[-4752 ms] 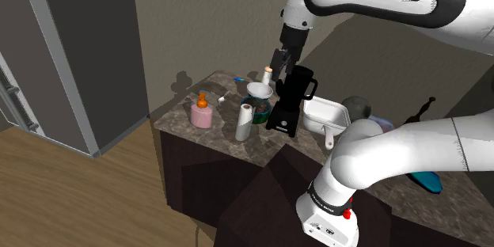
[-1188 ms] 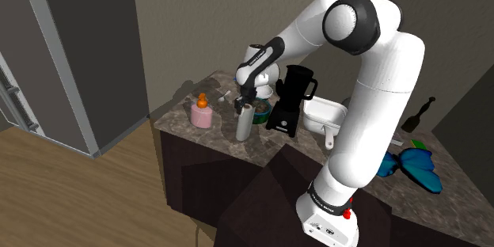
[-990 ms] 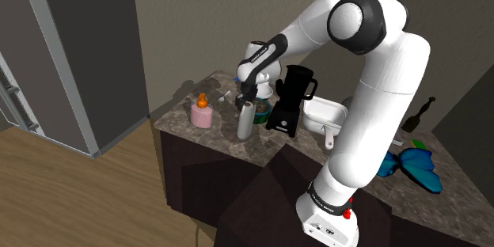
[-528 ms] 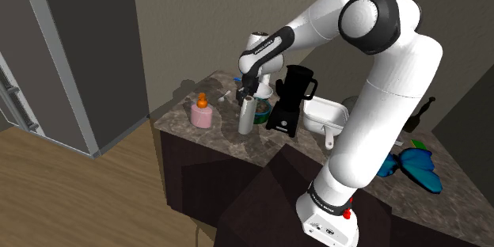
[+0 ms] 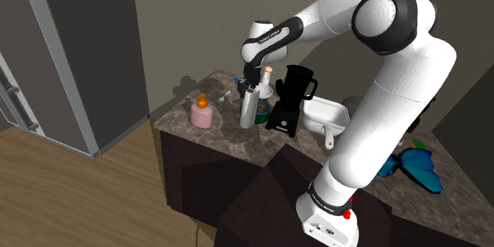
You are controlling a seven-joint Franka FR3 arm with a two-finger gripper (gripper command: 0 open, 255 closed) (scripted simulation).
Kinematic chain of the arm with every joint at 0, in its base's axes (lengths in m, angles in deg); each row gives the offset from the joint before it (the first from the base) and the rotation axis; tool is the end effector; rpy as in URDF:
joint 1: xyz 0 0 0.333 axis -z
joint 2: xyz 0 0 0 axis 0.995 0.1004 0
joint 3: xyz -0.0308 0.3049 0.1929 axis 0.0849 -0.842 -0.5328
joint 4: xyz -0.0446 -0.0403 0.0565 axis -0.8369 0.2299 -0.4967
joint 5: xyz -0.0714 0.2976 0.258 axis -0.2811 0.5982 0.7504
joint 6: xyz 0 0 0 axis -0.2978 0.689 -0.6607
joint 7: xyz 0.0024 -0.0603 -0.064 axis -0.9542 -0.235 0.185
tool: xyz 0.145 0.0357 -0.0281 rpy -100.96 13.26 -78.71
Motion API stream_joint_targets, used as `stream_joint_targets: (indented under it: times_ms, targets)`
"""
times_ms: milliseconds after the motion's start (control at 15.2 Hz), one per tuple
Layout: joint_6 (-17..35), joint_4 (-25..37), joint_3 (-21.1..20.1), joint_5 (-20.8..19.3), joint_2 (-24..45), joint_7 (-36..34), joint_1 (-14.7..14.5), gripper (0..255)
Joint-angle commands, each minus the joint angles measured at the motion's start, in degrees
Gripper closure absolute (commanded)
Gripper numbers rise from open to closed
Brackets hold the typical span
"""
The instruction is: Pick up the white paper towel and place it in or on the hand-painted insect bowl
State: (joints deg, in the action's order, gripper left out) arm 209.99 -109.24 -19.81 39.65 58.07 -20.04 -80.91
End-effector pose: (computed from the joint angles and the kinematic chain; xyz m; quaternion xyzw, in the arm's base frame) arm 0.4994 -0.1789 0.3517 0.9988 -0.0279 0.0276 0.0287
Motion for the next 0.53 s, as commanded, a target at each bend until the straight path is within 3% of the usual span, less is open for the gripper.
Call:
stream_joint_targets:
  times_ms: [0,462]
  targets:
    - [-1.44,0.52,-0.04,-0.29,-0.92,-0.22,-0.04,255]
    - [-6.88,3.09,-0.19,-1.09,-3.87,-0.67,-0.1,255]
